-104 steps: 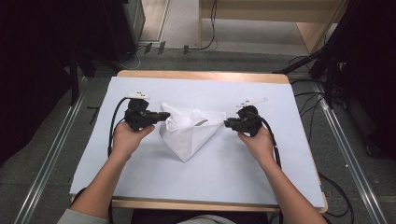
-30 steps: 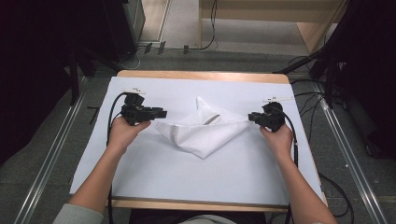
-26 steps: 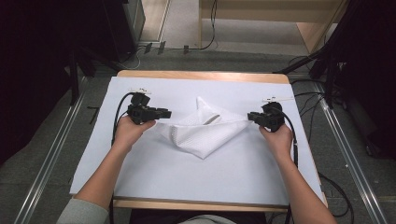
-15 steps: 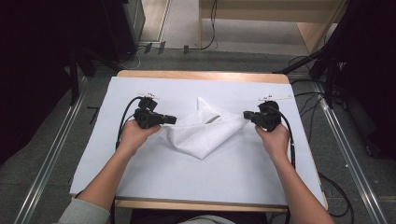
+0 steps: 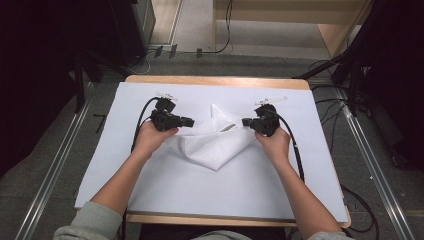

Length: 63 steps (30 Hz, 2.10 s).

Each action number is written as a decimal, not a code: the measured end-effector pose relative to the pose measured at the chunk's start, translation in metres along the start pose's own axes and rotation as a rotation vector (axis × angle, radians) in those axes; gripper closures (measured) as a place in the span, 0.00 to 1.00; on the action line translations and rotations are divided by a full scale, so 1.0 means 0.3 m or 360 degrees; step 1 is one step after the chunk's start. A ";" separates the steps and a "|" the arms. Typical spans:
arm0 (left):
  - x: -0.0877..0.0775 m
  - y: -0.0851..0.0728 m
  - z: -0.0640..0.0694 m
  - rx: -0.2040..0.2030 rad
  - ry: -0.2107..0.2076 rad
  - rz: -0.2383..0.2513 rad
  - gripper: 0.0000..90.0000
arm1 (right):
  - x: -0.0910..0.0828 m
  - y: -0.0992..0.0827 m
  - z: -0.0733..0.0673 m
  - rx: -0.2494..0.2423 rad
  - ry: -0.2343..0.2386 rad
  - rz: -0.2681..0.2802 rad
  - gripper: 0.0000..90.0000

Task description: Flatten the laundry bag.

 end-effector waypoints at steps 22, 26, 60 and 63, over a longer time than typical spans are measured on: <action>0.242 -0.008 -0.030 0.0153 0.0072 -0.0197 0.80 | 0.013 -0.032 0.071 -0.0030 -0.0089 0.0000 0.95; 0.242 -0.011 -0.040 0.0138 0.0098 -0.0203 0.93 | 0.009 0.006 0.118 -0.0020 -0.0103 0.0083 0.81; 0.016 0.024 -0.033 0.0038 0.0097 -0.0007 1.00 | -0.037 -0.006 0.186 -0.0041 -0.0183 -0.0013 1.00; -0.037 0.005 -0.046 -0.0003 0.0119 0.0040 1.00 | -0.057 -0.013 0.205 -0.0015 -0.0204 -0.0001 1.00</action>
Point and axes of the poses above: each handheld gripper's, and its own axes: x roughly forward along the jaws, y roughly out of its top, z roughly to its right, the point moved 7 cm from there along x, roughly forward along the jaws, and after that the axes turned 14 degrees about x, right-handed, at the moved point
